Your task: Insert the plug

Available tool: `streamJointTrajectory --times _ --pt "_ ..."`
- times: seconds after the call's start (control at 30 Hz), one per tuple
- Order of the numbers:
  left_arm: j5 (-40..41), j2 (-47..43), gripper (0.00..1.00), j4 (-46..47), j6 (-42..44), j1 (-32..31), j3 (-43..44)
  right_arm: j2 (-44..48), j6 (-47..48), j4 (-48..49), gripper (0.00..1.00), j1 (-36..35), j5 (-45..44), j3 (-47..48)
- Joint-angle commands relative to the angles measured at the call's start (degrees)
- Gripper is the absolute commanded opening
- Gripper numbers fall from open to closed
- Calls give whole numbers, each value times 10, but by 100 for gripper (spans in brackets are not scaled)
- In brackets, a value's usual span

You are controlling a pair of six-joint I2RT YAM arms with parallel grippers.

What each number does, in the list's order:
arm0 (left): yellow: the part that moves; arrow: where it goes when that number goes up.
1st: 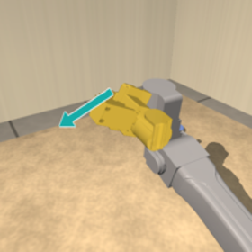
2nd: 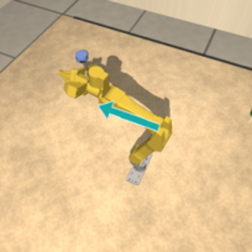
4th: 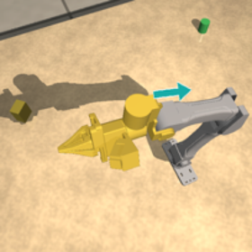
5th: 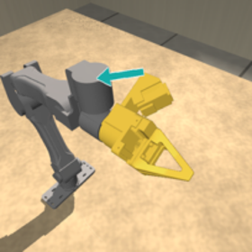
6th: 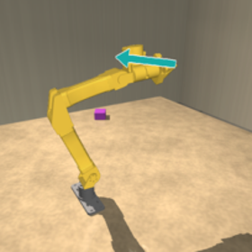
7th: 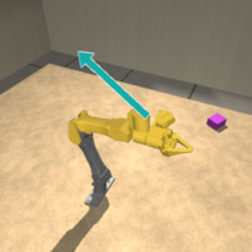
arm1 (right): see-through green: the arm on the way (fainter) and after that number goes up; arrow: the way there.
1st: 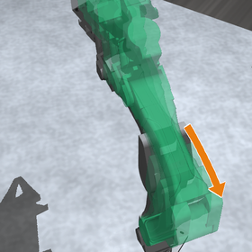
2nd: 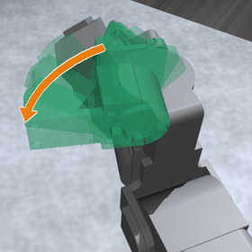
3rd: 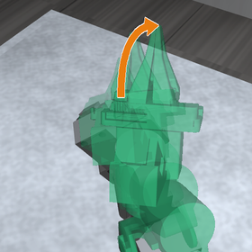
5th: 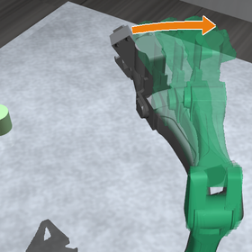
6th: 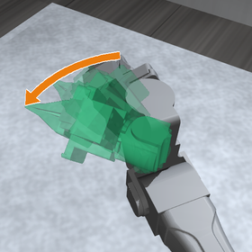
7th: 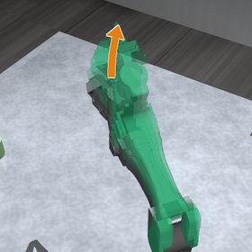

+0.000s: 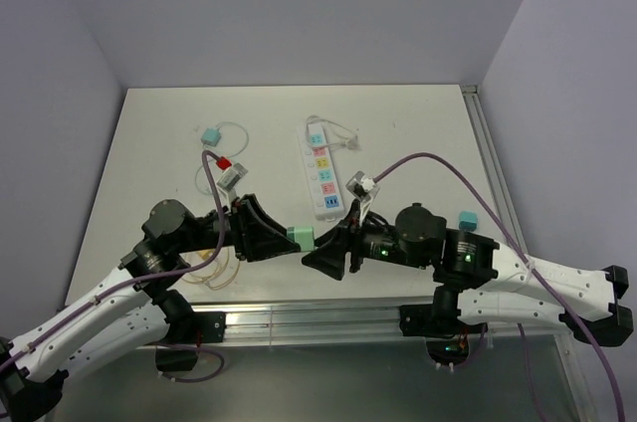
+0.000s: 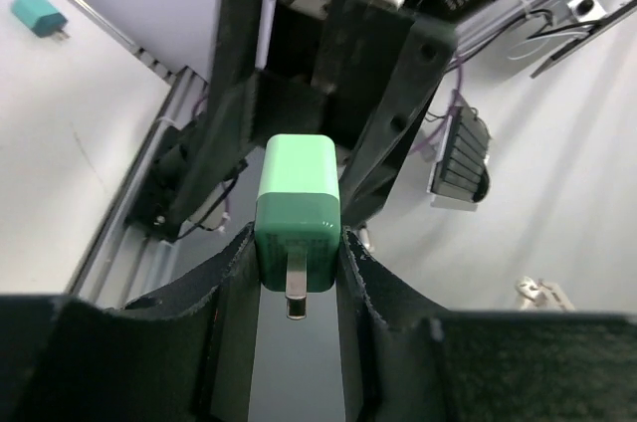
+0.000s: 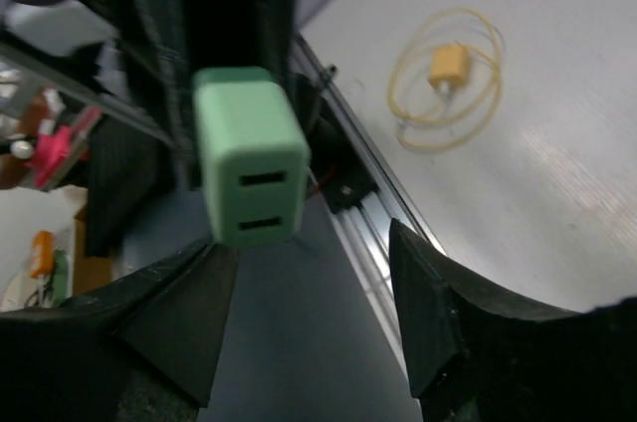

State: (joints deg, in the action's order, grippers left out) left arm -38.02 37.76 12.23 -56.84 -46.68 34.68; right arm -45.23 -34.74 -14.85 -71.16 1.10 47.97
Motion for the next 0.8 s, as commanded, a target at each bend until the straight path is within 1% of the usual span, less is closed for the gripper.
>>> streamJointTrajectory --times 0.0,0.17,0.37,0.5,0.6,0.77 --pt "-28 0 0 59 -39 0 -4 35 31 121 67 -3 31 -8" --pt "-21 -2 0 77 -59 0 -16 64 33 200 65 -3 31 -40" --pt "-23 -1 0 119 -86 0 -30 24 33 217 64 -3 51 -25" --pt "-23 -5 0 112 -81 0 -26 -1 29 224 58 -3 62 -12" --pt "-22 -13 0 109 -78 0 -25 -8 27 225 58 -4 57 -11" --pt "-14 -29 0 81 -62 0 -21 8 19 207 58 -3 19 -17"
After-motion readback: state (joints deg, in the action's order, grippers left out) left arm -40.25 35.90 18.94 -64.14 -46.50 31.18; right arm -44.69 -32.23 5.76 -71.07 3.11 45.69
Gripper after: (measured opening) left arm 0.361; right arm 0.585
